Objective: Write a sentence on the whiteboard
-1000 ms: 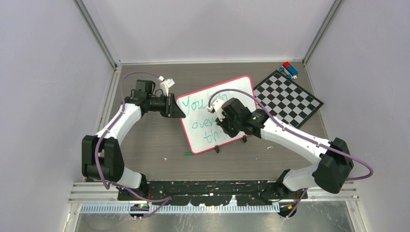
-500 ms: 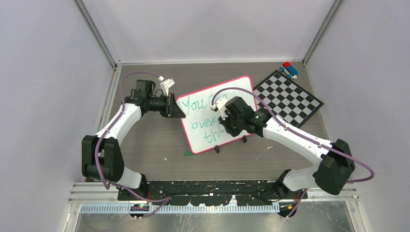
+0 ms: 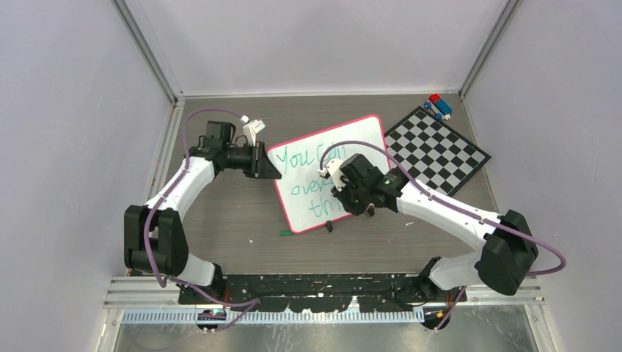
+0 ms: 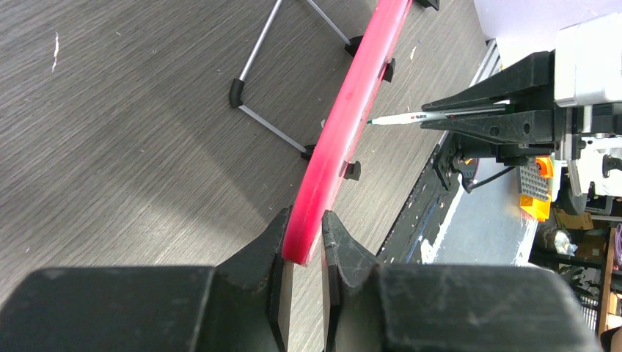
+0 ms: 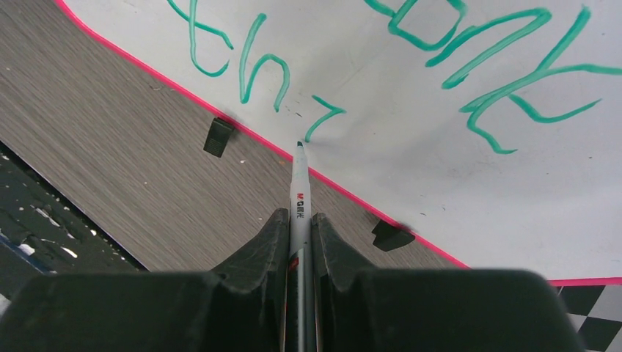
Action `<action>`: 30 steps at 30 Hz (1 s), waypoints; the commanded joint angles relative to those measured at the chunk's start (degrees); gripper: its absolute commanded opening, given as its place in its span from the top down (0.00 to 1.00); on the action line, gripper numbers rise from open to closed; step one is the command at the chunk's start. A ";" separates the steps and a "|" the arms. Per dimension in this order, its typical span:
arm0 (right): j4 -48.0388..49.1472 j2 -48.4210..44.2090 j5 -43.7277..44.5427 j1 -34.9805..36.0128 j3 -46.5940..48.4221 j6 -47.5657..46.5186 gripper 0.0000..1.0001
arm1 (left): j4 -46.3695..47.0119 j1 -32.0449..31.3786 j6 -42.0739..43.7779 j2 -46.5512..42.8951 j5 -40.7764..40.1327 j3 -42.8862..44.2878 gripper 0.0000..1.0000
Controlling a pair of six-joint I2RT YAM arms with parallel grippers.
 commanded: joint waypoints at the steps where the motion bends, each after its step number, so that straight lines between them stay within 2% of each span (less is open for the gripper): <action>1: 0.35 -2.54 -2.29 0.36 5.04 -0.58 1.00 | -0.29 -0.28 0.84 0.18 -2.98 1.11 1.00; 8: 1.22 -1.48 1.37 0.33 8.84 -0.24 1.00 | -0.55 -0.30 0.92 0.00 -2.91 1.21 1.00; 18: 2.73 2.11 7.84 0.30 7.35 -1.01 1.00 | -0.49 -0.32 1.36 -0.16 -3.07 0.79 1.00; 30: -0.67 -2.38 2.73 -1.04 7.23 -0.13 1.00 | -0.20 -0.28 1.01 0.20 -2.81 0.90 1.00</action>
